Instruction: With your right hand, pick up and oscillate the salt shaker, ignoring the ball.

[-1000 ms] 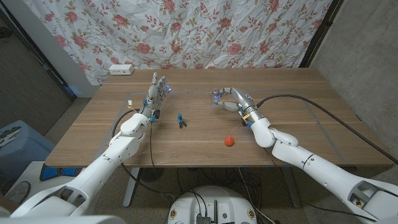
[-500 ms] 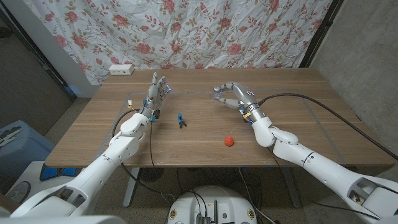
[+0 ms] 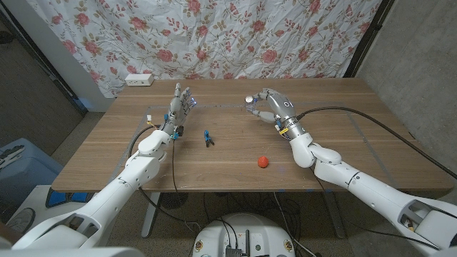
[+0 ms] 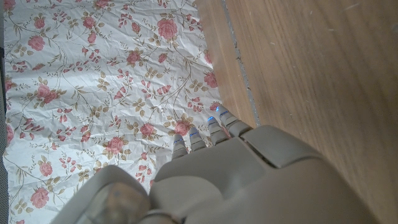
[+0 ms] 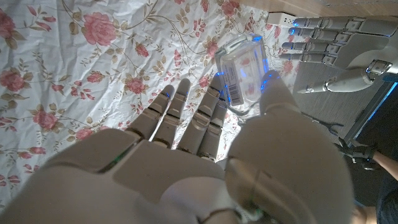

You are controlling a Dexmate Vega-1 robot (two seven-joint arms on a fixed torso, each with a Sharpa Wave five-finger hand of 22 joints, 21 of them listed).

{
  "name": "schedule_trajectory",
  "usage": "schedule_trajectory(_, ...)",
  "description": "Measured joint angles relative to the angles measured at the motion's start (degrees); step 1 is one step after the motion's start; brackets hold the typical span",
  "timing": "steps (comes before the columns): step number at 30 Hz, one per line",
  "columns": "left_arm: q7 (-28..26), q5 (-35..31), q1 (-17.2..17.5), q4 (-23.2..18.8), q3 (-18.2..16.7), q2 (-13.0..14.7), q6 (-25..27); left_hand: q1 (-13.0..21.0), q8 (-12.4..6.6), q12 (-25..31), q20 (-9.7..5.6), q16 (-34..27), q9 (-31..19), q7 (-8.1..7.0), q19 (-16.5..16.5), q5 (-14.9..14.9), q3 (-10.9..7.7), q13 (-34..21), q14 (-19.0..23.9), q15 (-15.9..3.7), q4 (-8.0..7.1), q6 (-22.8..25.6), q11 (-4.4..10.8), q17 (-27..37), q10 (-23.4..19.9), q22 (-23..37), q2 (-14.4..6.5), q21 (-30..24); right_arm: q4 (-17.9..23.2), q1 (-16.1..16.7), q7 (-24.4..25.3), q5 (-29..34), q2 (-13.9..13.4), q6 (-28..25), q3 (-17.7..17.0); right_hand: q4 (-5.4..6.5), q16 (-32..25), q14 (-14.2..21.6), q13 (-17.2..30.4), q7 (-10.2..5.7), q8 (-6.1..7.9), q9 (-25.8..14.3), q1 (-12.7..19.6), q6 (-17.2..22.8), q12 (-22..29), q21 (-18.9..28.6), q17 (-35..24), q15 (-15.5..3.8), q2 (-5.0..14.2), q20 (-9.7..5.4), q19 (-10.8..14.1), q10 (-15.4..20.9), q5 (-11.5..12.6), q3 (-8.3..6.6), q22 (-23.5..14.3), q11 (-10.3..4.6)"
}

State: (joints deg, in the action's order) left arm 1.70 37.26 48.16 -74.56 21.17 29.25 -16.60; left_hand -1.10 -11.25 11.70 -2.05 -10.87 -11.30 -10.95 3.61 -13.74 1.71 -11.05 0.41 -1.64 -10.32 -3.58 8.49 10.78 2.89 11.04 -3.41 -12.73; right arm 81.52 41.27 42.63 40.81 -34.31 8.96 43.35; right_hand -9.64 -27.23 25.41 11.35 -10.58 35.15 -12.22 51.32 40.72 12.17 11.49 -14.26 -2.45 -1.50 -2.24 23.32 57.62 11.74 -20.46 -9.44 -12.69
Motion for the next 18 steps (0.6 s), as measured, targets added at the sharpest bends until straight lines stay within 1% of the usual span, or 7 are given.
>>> schedule_trajectory(4, 0.0, 0.0, 0.0, 0.0, 0.0, 0.0, 0.0, 0.0, 0.0, 0.0, 0.0, 0.0, 0.0, 0.0, 0.0, 0.0, 0.0, 0.0, 0.0, 0.0, 0.0, 0.0, 0.0, 0.0, 0.0, 0.0, 0.0, 0.0, 0.0, -0.82, 0.93, 1.87, -0.17, -1.22, 0.84, 0.0, 0.0, 0.0, 0.0, -0.34, 0.0, 0.03, 0.09, -0.34, -0.04, 0.0, -0.15, 0.0, -0.08, 0.0, 0.0, 0.0, -0.01, 0.0, 0.0, 0.0)
schedule_trajectory(5, 0.0, 0.0, 0.0, 0.0, 0.0, 0.0, 0.0, 0.0, 0.0, 0.0, 0.0, 0.0, 0.0, 0.0, 0.0, 0.0, 0.0, 0.0, 0.0, 0.0, 0.0, 0.0, 0.0, 0.0, 0.0, 0.0, 0.0, 0.0, 0.0, -0.86, 1.04, 2.2, -0.19, -1.46, 0.91, 0.0, 0.0, 0.0, -0.02, -0.41, -0.01, 0.05, 0.82, -0.41, -0.07, 0.0, -0.25, 0.0, 0.23, 0.0, 0.0, -0.07, -0.04, 0.0, 0.0, -0.05)
schedule_trajectory(6, 0.0, 0.0, 0.0, 0.0, 0.0, 0.0, 0.0, 0.0, 0.0, 0.0, 0.0, 0.0, 0.0, 0.0, 0.0, 0.0, 0.0, 0.0, 0.0, 0.0, 0.0, 0.0, 0.0, 0.0, 0.0, 0.0, 0.0, 0.0, 0.0, -1.15, 1.23, 2.82, -0.31, -1.99, 1.23, 0.0, 0.0, 0.0, -0.02, -0.41, -0.03, 0.06, 0.82, -0.41, -0.11, 0.0, -0.27, 0.0, 0.23, 0.0, 0.0, -0.25, -0.05, 0.0, 0.0, -0.19)
schedule_trajectory(9, 0.0, 0.0, 0.0, -0.01, 0.0, 0.0, 0.01, 0.0, 0.0, 0.0, 0.0, 0.0, 0.0, 0.0, 0.0, 0.0, 0.0, 0.0, 0.0, 0.0, 0.0, 0.0, 0.0, 0.0, 0.0, 0.0, 0.0, 0.0, 0.13, -1.68, 1.73, 4.55, -0.5, -3.24, 1.77, 0.16, 0.0, 0.0, 0.04, -0.62, -0.23, 0.11, 1.0, -0.62, -0.32, 0.0, -0.27, 0.0, 0.05, 0.01, 0.01, -0.54, -0.05, 0.17, 0.0, 0.11)
schedule_trajectory(12, 0.0, 0.0, 0.0, -0.01, 0.0, 0.0, 0.01, 0.0, 0.0, 0.0, 0.0, 0.0, 0.0, 0.0, 0.0, 0.0, 0.0, 0.0, 0.0, 0.0, 0.0, 0.0, 0.0, 0.0, 0.0, 0.0, 0.0, 0.0, 0.26, -2.3, 2.35, 6.15, -0.65, -4.27, 2.37, 0.0, -0.25, 0.0, 0.24, -0.72, -0.23, 0.08, 1.04, -0.71, -0.4, 0.0, -0.52, 0.0, 0.01, 0.96, 0.96, -0.85, -0.44, 0.47, 0.0, -0.2)
schedule_trajectory(15, 0.0, 0.0, 0.0, -0.01, 0.0, 0.0, 0.02, 0.0, 0.0, 0.0, 0.0, 0.0, 0.0, 0.0, 0.0, 0.0, 0.0, 0.0, 0.0, 0.0, 0.0, 0.0, 0.0, 0.0, 0.0, 0.0, 0.0, 0.0, 0.29, -2.72, 3.06, 7.37, -0.72, -5.25, 2.81, 0.31, -0.41, -0.01, 0.38, -0.72, -0.23, -0.09, 1.04, -0.71, -0.53, 0.0, -0.75, 0.0, 0.01, 1.75, 1.75, -0.85, -0.44, 0.79, 0.0, -0.2)
schedule_trajectory(18, 0.0, 0.0, 0.0, -0.01, 0.0, 0.0, 0.02, 0.0, 0.0, 0.0, 0.0, 0.0, 0.0, 0.0, 0.0, 0.0, 0.0, 0.0, 0.0, 0.0, 0.0, 0.0, 0.0, 0.0, 0.0, 0.0, 0.0, 0.0, 0.3, -3.2, 3.95, 8.8, -0.81, -6.64, 3.35, 0.31, -0.41, -0.01, 0.38, -0.72, -0.24, -0.14, 1.05, -0.71, -0.53, 0.0, -0.8, 0.0, 0.0, 1.71, 2.18, -0.85, -0.44, 0.79, -0.11, -0.2)
